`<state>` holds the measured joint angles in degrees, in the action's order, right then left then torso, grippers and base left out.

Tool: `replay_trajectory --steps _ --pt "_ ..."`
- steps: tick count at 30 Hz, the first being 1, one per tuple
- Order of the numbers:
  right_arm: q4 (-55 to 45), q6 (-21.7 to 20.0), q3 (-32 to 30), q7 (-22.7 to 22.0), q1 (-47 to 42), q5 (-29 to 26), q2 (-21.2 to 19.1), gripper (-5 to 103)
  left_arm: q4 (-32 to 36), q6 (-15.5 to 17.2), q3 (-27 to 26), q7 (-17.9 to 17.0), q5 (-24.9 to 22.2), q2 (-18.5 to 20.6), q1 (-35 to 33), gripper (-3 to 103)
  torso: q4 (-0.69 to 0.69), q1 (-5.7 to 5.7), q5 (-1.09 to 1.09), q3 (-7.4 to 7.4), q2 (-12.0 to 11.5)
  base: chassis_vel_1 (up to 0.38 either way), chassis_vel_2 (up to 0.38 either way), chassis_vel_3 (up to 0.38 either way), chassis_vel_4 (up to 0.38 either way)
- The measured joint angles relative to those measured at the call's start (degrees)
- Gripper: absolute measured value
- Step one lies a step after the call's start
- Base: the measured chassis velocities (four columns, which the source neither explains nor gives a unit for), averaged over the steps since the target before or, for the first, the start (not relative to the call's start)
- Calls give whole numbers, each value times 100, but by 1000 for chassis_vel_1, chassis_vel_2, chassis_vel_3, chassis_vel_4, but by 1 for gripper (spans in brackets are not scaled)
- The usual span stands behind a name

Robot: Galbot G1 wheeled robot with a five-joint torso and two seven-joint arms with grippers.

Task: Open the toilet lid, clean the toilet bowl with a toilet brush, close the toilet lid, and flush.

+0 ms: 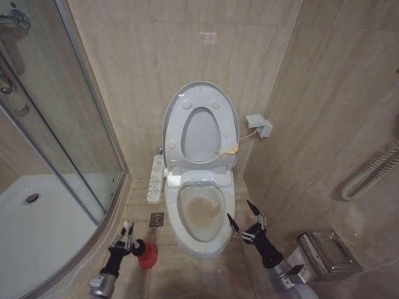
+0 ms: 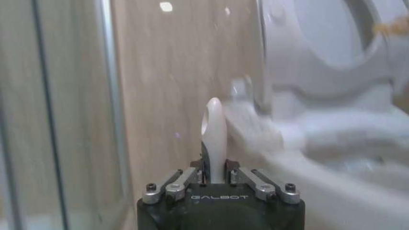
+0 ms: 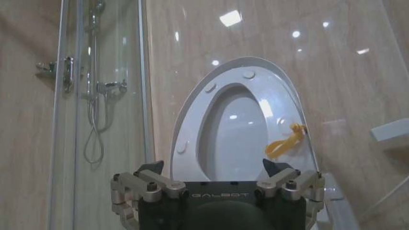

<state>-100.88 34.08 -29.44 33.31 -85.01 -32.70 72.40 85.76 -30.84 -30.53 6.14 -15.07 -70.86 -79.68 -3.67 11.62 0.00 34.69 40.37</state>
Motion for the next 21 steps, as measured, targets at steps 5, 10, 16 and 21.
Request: replay_trajectory --steps 5,10,16,21 --pt "-46 4 26 11 -27 80 78 100 1212 505 -102 -650 -286 237 -401 19 -1 0 0 0 0 0 0 0 0" --pt "-98 3 32 13 -58 120 113 100 2091 921 -117 -1139 -470 386 -667 19 -1 0 -1 0 0 0 0 0 0" --pt "-182 -1 -14 11 -146 132 115 100 3430 1656 -109 -1903 -855 737 -999 19 1 0 0 0 0 0 0 0 0" --pt "-185 -1 -58 4 -182 131 109 100 4257 2100 -56 -1986 -1301 1084 -1085 19 0 1 1 0 0 0 0 0 0"
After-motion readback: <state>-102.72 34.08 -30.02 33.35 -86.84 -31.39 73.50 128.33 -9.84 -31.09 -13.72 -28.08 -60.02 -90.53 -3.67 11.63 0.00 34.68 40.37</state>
